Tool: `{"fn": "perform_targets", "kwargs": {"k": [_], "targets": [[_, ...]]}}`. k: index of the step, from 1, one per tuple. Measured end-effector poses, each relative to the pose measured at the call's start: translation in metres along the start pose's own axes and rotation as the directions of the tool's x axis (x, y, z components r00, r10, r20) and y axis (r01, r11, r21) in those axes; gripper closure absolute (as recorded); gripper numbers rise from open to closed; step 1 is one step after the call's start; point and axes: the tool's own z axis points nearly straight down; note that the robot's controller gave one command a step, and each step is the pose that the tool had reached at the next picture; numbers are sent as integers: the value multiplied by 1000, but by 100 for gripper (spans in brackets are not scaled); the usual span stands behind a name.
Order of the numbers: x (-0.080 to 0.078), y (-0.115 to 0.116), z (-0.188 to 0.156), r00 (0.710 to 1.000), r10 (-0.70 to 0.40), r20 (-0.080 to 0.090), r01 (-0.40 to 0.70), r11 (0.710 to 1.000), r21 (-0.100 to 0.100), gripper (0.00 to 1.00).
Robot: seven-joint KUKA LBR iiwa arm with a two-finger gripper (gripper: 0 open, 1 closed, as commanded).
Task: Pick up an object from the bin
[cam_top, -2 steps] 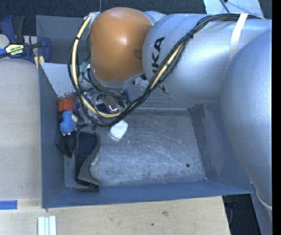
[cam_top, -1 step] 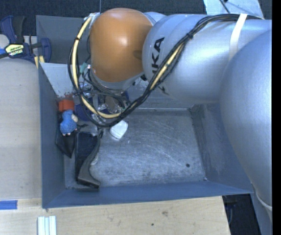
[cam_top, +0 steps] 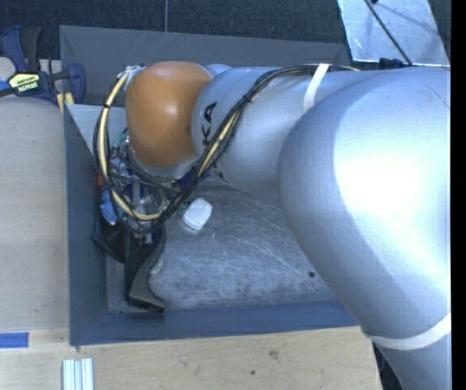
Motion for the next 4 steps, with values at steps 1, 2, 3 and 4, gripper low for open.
{"fn": "perform_targets", "kwargs": {"k": [1,2,3,4], "targets": [[-6,0,-9,1000,1,26,0,1000,-2,100],[-18,0,-89,946,-325,3,325,946,1,100],[-17,0,-87,946,-323,-1,323,946,-1,0],[-16,-10,-10,957,-291,6,292,957,0,0]]}}
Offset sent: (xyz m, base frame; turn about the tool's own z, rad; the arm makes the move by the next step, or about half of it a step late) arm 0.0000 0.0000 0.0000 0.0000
